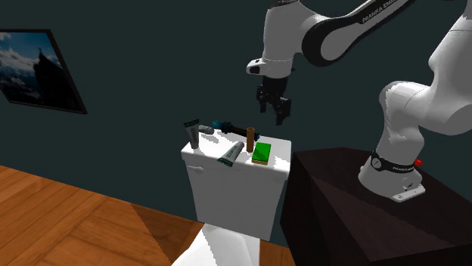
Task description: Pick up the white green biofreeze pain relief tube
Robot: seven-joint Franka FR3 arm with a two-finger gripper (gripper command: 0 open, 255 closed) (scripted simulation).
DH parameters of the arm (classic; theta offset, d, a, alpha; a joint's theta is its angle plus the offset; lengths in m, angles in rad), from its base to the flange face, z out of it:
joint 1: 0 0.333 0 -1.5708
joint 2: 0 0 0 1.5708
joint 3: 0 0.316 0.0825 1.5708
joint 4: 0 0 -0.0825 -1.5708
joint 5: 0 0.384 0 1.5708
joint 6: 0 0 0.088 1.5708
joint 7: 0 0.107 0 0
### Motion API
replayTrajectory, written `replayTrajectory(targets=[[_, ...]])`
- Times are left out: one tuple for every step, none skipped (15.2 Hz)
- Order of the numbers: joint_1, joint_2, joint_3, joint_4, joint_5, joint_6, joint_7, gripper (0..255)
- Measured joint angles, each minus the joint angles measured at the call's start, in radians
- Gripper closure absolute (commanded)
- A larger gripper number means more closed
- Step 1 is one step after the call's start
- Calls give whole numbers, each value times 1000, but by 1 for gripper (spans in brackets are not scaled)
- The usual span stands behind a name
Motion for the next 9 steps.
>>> replayTrajectory(targets=[[-3, 27, -7, 1, -10, 23, -20, 0], [-3, 65, -12, 11, -17, 49, -37, 0], [-6, 104, -21, 21, -25, 77, -59, 0], [-6, 140, -24, 37, -31, 94, -76, 0], [-8, 187, -29, 57, -35, 120, -94, 0], [-13, 224, -36, 69, -41, 143, -117, 0], [-16, 263, -41, 80, -48, 171, -136, 0], [-20, 302, -45, 109, -50, 180, -160, 0], [-23, 339, -47, 128, -55, 198, -176, 0]])
